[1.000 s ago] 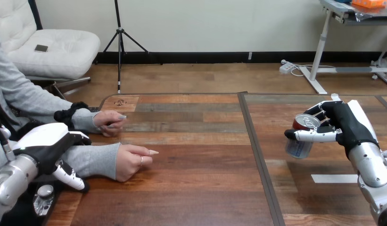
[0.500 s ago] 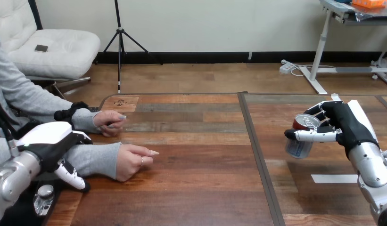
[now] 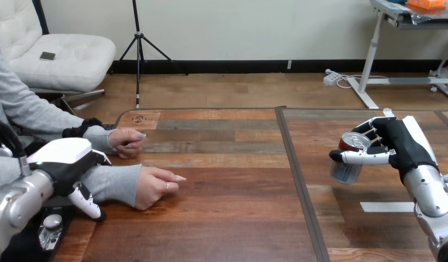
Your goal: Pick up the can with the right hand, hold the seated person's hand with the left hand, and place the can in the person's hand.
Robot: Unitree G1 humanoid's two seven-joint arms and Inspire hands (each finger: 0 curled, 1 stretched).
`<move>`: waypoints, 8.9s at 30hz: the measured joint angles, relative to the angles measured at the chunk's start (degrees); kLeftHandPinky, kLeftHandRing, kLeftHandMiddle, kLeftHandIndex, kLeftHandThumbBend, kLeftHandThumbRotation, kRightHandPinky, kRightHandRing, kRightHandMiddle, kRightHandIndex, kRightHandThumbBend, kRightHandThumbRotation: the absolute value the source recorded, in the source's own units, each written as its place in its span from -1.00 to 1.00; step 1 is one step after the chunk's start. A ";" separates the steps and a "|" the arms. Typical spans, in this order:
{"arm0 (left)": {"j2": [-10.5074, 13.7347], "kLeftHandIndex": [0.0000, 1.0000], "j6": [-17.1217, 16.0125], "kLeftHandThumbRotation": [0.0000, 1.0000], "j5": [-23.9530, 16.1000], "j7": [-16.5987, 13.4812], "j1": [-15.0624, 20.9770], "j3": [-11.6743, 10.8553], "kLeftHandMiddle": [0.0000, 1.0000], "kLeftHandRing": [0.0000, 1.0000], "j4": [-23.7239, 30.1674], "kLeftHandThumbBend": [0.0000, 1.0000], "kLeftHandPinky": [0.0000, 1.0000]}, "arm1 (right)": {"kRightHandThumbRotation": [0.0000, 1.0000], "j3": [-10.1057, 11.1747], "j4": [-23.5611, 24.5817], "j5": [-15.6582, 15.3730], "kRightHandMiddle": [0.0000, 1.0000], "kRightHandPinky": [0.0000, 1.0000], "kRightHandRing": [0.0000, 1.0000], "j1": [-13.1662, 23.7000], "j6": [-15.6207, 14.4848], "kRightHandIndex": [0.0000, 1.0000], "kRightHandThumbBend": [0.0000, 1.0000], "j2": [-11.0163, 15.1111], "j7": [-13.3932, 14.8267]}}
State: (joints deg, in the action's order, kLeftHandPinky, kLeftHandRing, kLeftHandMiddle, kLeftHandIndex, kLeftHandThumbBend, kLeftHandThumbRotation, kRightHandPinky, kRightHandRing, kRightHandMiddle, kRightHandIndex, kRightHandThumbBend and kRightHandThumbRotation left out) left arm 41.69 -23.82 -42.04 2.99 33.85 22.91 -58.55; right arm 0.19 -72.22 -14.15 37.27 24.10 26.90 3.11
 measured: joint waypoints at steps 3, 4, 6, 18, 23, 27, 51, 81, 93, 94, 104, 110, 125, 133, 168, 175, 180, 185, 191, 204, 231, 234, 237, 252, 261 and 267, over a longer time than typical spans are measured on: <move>-0.12 0.33 0.11 -0.96 -0.37 0.03 0.54 0.62 0.32 0.24 -0.10 0.79 0.12 | -1.00 0.00 0.00 0.00 -0.16 -0.30 -0.23 0.00 0.02 -0.11 0.67 -0.03 0.00; -0.15 0.32 0.14 -0.96 -0.51 0.04 0.70 0.79 0.31 0.23 -0.13 0.80 0.11 | -1.00 0.00 0.00 0.00 -0.16 -0.30 -0.23 0.00 0.02 -0.11 0.67 -0.04 0.00; -0.32 0.29 0.18 -0.98 -0.74 0.04 1.01 1.10 0.29 0.21 -0.13 0.80 0.08 | -1.00 0.00 0.00 0.00 -0.17 -0.30 -0.23 0.00 0.02 -0.11 0.68 -0.05 0.00; -1.06 0.16 0.78 -1.00 -1.47 0.00 2.12 2.01 0.16 0.04 -0.81 0.76 -0.11 | -1.00 0.00 0.00 -0.01 -0.17 -0.31 -0.24 0.00 0.03 -0.11 0.68 -0.06 0.01; -1.23 0.11 0.73 -1.00 -1.41 0.00 2.49 2.23 0.08 -0.07 -1.37 0.74 -0.23 | -1.00 0.00 0.00 0.00 -0.19 -0.34 -0.26 0.00 0.03 -0.11 0.69 -0.07 0.01; -1.26 0.04 0.49 -1.00 -1.35 -0.02 2.67 2.32 -0.01 -0.18 -1.77 0.71 -0.33 | -1.00 0.00 0.00 0.01 -0.19 -0.34 -0.26 0.00 0.05 -0.12 0.67 -0.07 0.00; -1.89 -0.19 -1.36 -1.00 -0.25 -1.38 2.73 2.26 -0.23 -0.40 -3.70 0.46 -0.53 | -1.00 -0.04 0.00 -0.03 -0.18 -0.32 -0.24 0.00 0.50 -0.11 0.66 -0.08 0.44; -2.34 -0.30 -1.82 -1.00 1.16 -3.35 2.72 2.25 -0.30 -0.43 -5.00 0.37 -0.55 | -1.00 -0.03 0.00 0.00 -0.19 -0.35 -0.26 0.00 0.60 -0.12 0.67 -0.08 0.42; -2.34 -0.31 -2.05 -1.00 1.98 -3.51 2.69 2.25 -0.30 -0.44 -5.12 0.38 -0.56 | -1.00 -0.03 0.00 0.01 -0.17 -0.30 -0.23 0.00 0.59 -0.11 0.66 -0.08 0.38; -2.34 -0.31 -2.05 -1.00 2.08 -3.55 2.68 2.25 -0.30 -0.44 -5.12 0.39 -0.57 | -1.00 -0.03 0.00 0.01 -0.17 -0.30 -0.23 0.00 0.59 -0.11 0.67 -0.08 0.39; -2.37 -0.34 -2.11 -1.00 3.26 -4.75 2.37 2.14 -0.34 -0.48 -5.22 0.42 -0.59 | -1.00 -0.04 0.00 -0.04 -0.17 -0.32 -0.24 0.00 0.58 -0.11 0.67 -0.08 0.39; -2.37 -0.35 -2.11 -1.00 3.39 -5.32 2.16 2.09 -0.35 -0.49 -5.24 0.44 -0.61 | -1.00 -0.04 0.00 -0.04 -0.17 -0.32 -0.24 0.00 0.58 -0.10 0.68 -0.08 0.39; -2.36 -0.41 -2.70 -1.00 4.32 -7.09 1.38 1.43 -0.41 -0.55 -5.24 0.44 -0.67 | -1.00 -0.05 0.00 -0.09 -0.19 -0.35 -0.27 0.00 0.58 -0.11 0.69 -0.08 0.39; -2.28 -0.46 -3.43 -1.00 5.47 -7.13 0.87 0.85 -0.46 -0.59 -5.24 0.29 -0.71 | -1.00 -0.06 0.00 -0.11 -0.18 -0.32 -0.24 0.00 0.58 -0.11 0.69 -0.08 0.38; -1.77 -0.43 -6.20 -1.00 7.17 -7.25 0.46 -1.32 -0.45 -0.58 -5.02 0.34 -0.69 | -1.00 -0.07 0.00 -0.06 -0.18 -0.34 -0.26 0.00 0.58 -0.11 0.69 -0.11 -0.07; -1.70 -0.45 -7.14 -1.00 7.46 -7.28 0.11 -1.63 -0.48 -0.60 -4.59 0.35 -0.70 | -1.00 -0.09 0.00 -0.10 -0.18 -0.34 -0.25 0.00 0.58 -0.12 0.69 -0.11 -0.07; -1.68 -0.47 -7.45 -1.00 7.80 -7.28 -0.13 -2.06 -0.50 -0.62 -4.07 0.32 -0.71 | -1.00 -0.14 0.00 -0.17 -0.18 -0.33 -0.25 0.00 0.58 -0.12 0.68 -0.10 -0.07; -1.62 -0.48 -7.88 -1.00 7.90 -7.28 -0.22 -2.56 -0.50 -0.62 -3.48 0.32 -0.72 | -1.00 -0.14 0.00 -0.14 -0.18 -0.33 -0.25 0.00 0.58 -0.12 0.67 -0.14 -0.07; -1.50 -0.49 -8.11 -1.00 7.93 -7.28 -0.54 -3.11 -0.51 -0.63 -1.96 0.32 -0.73 | -1.00 -0.14 0.00 -0.03 -0.17 -0.30 -0.24 0.00 0.65 -0.12 0.65 -0.19 -0.21; -1.50 -0.49 -7.81 -1.00 8.45 -6.02 -1.31 -3.79 -0.52 -0.64 2.18 0.28 -0.73 | -1.00 -0.19 0.02 -0.08 -0.15 -0.26 -0.21 0.00 1.10 -0.11 0.63 -0.54 -0.35; -3.21 -0.45 -4.18 -1.00 11.25 -0.22 -1.42 -4.70 -0.48 -0.61 8.94 0.30 -0.71 | -1.00 -0.42 1.51 0.14 -0.16 -0.29 -0.24 0.00 2.02 -0.12 0.61 -3.77 -0.18; -3.73 -0.47 -4.11 -1.00 11.26 -0.21 -1.42 -4.77 -0.50 -0.62 9.07 0.27 -0.72 | -1.00 -0.45 1.91 0.06 -0.16 -0.29 -0.24 0.00 2.19 -0.12 0.61 -4.30 0.12; -4.27 -0.47 -3.74 -1.00 11.25 0.00 -1.42 -4.77 -0.51 -0.63 9.34 0.26 -0.73 | -1.00 -0.61 2.26 -0.08 -0.16 -0.29 -0.23 0.01 2.44 -0.12 0.62 -4.75 0.43; -6.48 -0.49 -3.24 -1.00 11.25 0.97 -1.40 -4.77 -0.53 -0.65 10.20 0.27 -0.75 | -1.00 -1.16 2.64 -0.12 -0.14 -0.27 -0.22 0.33 2.88 -0.10 0.60 -6.92 0.68; -7.78 -0.46 -3.24 -1.00 11.24 0.96 -1.38 -4.77 -0.50 -0.63 10.24 0.26 -0.74 | -1.00 -1.56 2.66 -0.05 -0.16 -0.29 -0.25 0.39 3.11 -0.10 0.58 -8.35 0.68; -8.65 -0.46 -3.24 -1.00 11.21 0.96 -1.38 -4.77 -0.49 -0.63 10.23 0.26 -0.74 | -1.00 -1.78 2.66 -0.09 -0.17 -0.29 -0.26 0.41 3.12 -0.11 0.58 -9.42 0.69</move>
State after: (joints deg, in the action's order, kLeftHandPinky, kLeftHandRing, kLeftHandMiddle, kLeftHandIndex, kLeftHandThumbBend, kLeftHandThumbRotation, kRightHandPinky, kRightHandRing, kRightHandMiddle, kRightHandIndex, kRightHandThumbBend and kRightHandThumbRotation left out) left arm 33.04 -27.06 -30.83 3.96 32.46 18.13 -48.32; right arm -1.59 -69.56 -14.24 37.67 27.21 17.48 3.80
